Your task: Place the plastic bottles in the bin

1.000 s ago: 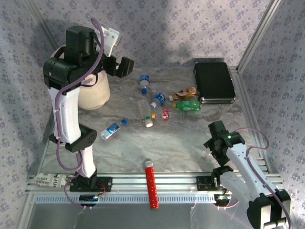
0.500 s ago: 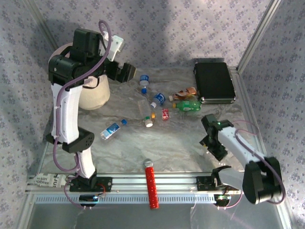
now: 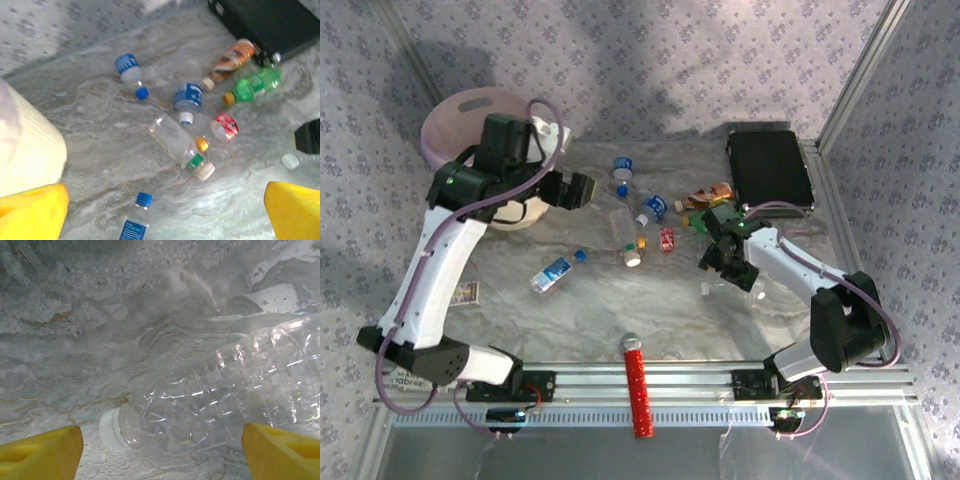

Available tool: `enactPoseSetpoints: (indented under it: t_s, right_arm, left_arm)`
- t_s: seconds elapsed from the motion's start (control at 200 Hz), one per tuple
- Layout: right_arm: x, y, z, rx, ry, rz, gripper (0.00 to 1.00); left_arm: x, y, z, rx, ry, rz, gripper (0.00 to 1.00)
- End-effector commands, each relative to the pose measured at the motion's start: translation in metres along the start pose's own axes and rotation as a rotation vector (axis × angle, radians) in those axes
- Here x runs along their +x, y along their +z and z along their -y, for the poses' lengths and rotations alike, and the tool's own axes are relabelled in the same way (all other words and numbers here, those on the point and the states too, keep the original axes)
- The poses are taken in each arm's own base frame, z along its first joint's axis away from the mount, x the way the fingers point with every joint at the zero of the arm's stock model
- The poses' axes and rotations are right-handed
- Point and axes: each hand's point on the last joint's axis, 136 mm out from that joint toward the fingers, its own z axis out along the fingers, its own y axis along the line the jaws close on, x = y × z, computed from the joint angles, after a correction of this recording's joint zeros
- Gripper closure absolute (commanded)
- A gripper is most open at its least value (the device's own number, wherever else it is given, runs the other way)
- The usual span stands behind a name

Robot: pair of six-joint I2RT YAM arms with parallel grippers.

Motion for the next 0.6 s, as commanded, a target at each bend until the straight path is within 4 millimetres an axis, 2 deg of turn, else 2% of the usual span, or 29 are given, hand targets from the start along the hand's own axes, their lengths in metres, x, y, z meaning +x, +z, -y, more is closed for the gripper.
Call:
enactPoseSetpoints:
  t_s: [0.0,0.09,0.195,0.39,0.595]
  right_arm:
    - [0.009,-0.004,0.019,0.05,0.031,-0.043,0.13]
    - [0.02,0.008,0.024,0.04,0.083,-0.062,0.11]
    - [0.022,0.02,0.029,0.011,0.147,-0.07,0.11]
    - [0.008,0.034,0.028,-0.03,0.202,-0.04,0.11]
    - [0.005,0.051,0.018,-0.035,0.173,-0.052,0.13]
  left_arm:
    - [-0.028,-0.021,0.003,0.017,-0.037,0.167,0.0]
    - [-0.017,-0.017,0.007,0.027,-0.062,0.159,0.0]
    - [0.004,-0.001,0.012,0.047,-0.097,0.119,0.0]
    - [0.039,0.023,0.021,0.085,-0.16,0.051,0.0]
    - [0.055,0.034,0.028,0.123,-0.224,0.025,0.0]
